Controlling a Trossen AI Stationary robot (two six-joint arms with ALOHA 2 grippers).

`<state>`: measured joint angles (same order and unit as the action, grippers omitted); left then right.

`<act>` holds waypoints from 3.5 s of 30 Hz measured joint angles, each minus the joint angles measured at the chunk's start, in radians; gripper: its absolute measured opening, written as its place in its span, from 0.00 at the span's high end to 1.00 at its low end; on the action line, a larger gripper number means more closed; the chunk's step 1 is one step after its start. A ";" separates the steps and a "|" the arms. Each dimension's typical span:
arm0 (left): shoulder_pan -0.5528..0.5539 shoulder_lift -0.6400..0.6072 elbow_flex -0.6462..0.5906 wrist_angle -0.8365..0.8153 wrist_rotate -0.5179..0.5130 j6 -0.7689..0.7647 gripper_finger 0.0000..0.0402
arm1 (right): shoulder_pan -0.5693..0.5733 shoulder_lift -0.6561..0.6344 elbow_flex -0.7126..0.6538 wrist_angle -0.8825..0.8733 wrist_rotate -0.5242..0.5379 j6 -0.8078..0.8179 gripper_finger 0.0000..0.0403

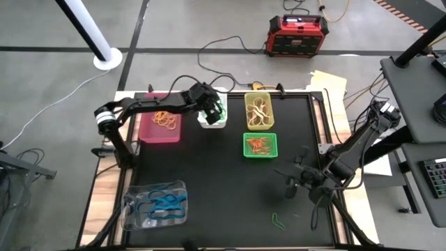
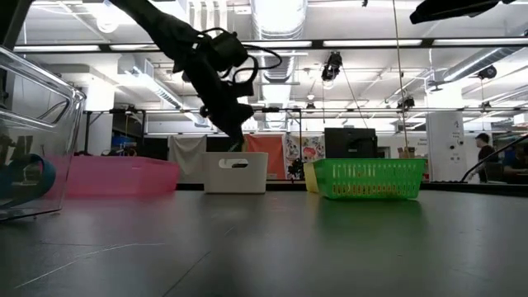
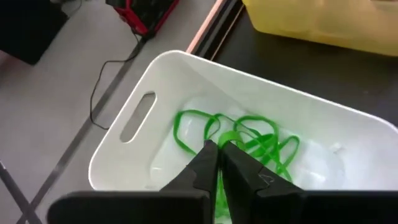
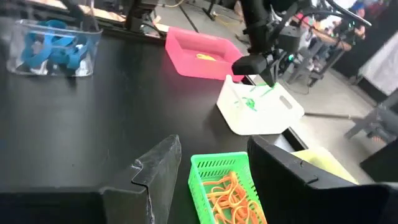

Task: Sort rubber bands into baskets
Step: Put the green rubber band into the white bin

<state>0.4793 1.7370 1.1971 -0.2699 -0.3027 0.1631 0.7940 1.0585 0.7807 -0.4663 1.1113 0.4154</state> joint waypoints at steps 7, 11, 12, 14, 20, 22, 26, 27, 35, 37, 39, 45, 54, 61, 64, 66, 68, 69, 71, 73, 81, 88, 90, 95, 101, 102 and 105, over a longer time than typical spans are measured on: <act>0.001 0.041 0.031 -0.016 -0.001 -0.001 0.86 | -0.038 -0.003 0.000 -0.003 -0.006 0.030 0.55; 0.001 0.045 0.038 -0.021 -0.010 -0.016 0.76 | -0.054 -0.003 0.000 -0.005 -0.011 0.032 0.55; 0.001 0.045 0.041 -0.030 -0.012 -0.022 0.74 | -0.054 -0.003 0.000 -0.005 -0.011 0.032 0.55; 0.002 0.045 0.049 -0.073 -0.013 -0.041 0.70 | -0.054 -0.003 0.000 -0.004 -0.012 0.037 0.55; -0.007 0.045 0.096 -0.211 -0.012 -0.060 0.63 | -0.054 -0.020 0.000 0.000 -0.150 0.142 0.55; -0.023 0.045 0.112 -0.229 -0.012 -0.053 0.63 | -0.053 -0.004 0.000 0.001 -0.270 0.172 0.55; -0.092 0.026 0.113 -0.199 -0.012 0.005 0.64 | -0.052 0.078 0.000 0.017 -0.459 0.245 0.55; -0.113 0.016 0.110 -0.186 -0.013 0.015 0.64 | -0.052 0.100 0.000 0.027 -0.506 0.265 0.55; -0.298 -0.050 0.099 -0.172 -0.019 0.079 0.67 | -0.050 0.325 0.129 -0.095 -0.869 0.577 0.55; -0.334 -0.064 0.097 -0.174 -0.019 0.103 0.68 | -0.042 0.403 0.194 -0.155 -0.951 0.647 0.55; -0.364 -0.078 0.097 -0.185 -0.023 0.132 0.68 | -0.031 0.473 0.261 -0.186 -1.018 0.673 0.55; -0.409 -0.129 0.096 -0.221 -0.052 0.188 0.68 | 0.014 0.650 0.468 -0.308 -1.086 0.679 0.55; -0.485 -0.293 -0.008 -0.200 -0.016 0.196 0.68 | 0.044 0.853 0.578 -0.376 -1.087 0.776 0.55; -0.525 -0.474 -0.184 -0.110 -0.016 0.177 0.68 | 0.039 0.882 0.575 -0.373 -1.089 0.812 0.67; -0.538 -0.548 -0.256 -0.086 -0.016 0.148 0.68 | 0.037 0.882 0.570 -0.377 -1.090 0.831 0.85; -0.549 -0.595 -0.300 -0.082 -0.016 0.136 0.68 | 0.034 0.879 0.568 -0.380 -1.090 0.850 0.94; -0.561 -0.643 -0.337 -0.079 -0.017 0.130 0.68 | 0.032 0.873 0.567 -0.379 -1.081 0.878 0.96; -0.566 -0.666 -0.355 -0.080 -0.018 0.125 0.68 | 0.031 0.867 0.567 -0.378 -1.066 0.888 0.97; -0.573 -0.707 -0.382 -0.085 -0.019 0.112 0.68 | 0.028 0.845 0.568 -0.370 -0.997 0.908 0.97; -0.579 -0.747 -0.404 -0.082 -0.019 0.105 0.68 | 0.012 0.811 0.575 -0.364 -0.917 0.920 0.98; -0.581 -0.861 -0.439 -0.089 -0.019 0.093 0.68 | -0.131 0.653 0.598 -0.218 -0.505 0.631 0.98; -0.581 -0.898 -0.440 -0.087 -0.019 0.093 0.68 | -0.380 0.596 0.598 0.121 -0.414 -0.046 0.98; -0.581 -0.900 -0.440 -0.087 -0.019 0.093 0.68 | -0.468 0.603 0.598 0.229 -0.441 -0.208 0.98; -0.581 -0.908 -0.440 -0.089 -0.020 0.093 0.68 | -0.722 0.658 0.597 0.377 -0.540 -0.356 0.98; -0.581 -0.907 -0.440 -0.085 -0.027 0.090 0.68 | -0.974 0.739 0.597 0.444 -0.608 -0.321 0.98; -0.581 -0.906 -0.440 -0.081 -0.028 0.090 0.68 | -1.003 0.753 0.597 0.454 -0.655 -0.310 0.98; -0.581 -0.901 -0.440 -0.081 -0.029 0.090 0.68 | -1.069 0.801 0.597 0.506 -0.791 -0.265 0.98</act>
<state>-0.1013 0.8360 0.7567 -0.3504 -0.3317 0.2527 -0.2753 1.8598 1.3781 0.0397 0.3202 0.1508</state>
